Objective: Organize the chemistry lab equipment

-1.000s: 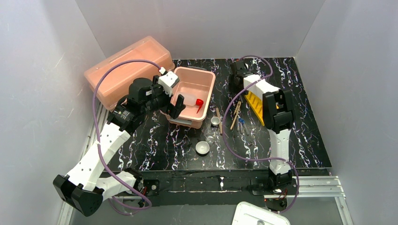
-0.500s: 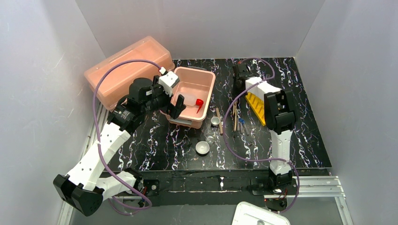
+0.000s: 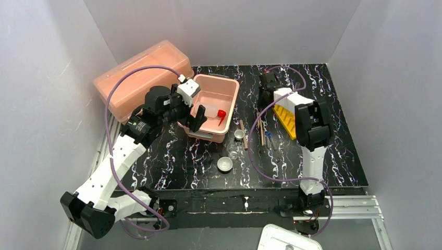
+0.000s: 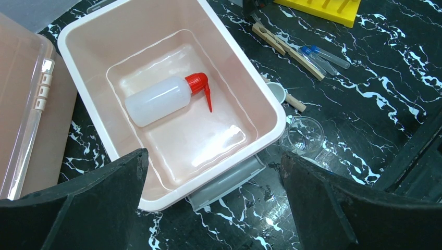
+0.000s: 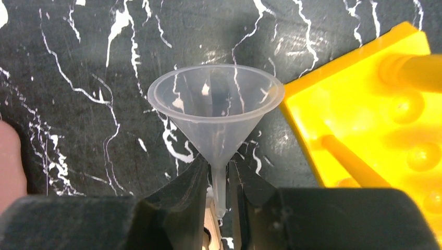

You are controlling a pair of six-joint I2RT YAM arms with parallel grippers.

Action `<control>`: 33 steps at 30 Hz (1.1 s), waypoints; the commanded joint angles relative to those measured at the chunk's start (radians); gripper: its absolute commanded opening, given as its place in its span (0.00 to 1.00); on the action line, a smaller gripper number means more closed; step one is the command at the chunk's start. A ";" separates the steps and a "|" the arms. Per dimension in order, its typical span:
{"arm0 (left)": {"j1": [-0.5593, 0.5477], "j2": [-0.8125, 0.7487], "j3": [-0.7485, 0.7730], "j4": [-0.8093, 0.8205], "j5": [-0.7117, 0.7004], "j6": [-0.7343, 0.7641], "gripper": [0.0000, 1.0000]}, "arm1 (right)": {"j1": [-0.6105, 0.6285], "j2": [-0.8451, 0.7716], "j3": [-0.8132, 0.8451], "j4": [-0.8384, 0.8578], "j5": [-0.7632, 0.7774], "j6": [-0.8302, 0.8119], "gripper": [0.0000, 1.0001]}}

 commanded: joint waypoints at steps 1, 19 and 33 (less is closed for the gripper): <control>0.005 -0.016 0.033 0.001 0.014 0.005 0.98 | 0.018 -0.094 -0.031 -0.019 -0.038 0.000 0.01; 0.054 -0.091 0.020 -0.022 -0.019 -0.034 0.98 | 0.196 -0.501 -0.090 -0.079 -0.006 -0.078 0.01; 0.080 -0.160 0.003 -0.054 -0.035 -0.046 0.98 | 0.376 -0.275 0.206 -0.119 -0.139 -0.027 0.01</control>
